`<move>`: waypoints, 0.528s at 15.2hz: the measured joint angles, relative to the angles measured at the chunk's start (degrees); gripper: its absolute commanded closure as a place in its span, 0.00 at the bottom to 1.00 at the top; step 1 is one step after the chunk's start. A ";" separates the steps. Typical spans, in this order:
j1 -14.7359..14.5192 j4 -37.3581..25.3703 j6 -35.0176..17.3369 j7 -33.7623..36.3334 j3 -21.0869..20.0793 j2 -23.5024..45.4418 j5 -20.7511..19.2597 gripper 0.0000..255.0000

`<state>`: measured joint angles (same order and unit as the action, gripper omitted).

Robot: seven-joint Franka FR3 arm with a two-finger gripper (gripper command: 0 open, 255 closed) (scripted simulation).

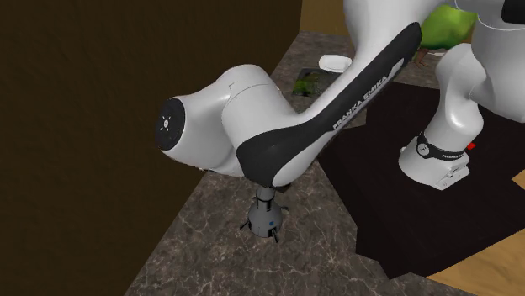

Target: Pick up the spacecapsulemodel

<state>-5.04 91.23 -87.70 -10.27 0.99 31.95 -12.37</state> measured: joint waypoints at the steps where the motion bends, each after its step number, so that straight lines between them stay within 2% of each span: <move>1: -0.19 -2.71 0.65 -0.47 0.05 3.12 -0.60 0.00; 5: -1.17 -14.04 4.44 -2.53 0.31 14.86 -2.70 0.00; 8: -1.47 -16.67 4.68 -2.61 0.32 18.13 -2.98 0.00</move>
<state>-6.51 74.55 -83.03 -12.89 1.32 50.08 -15.34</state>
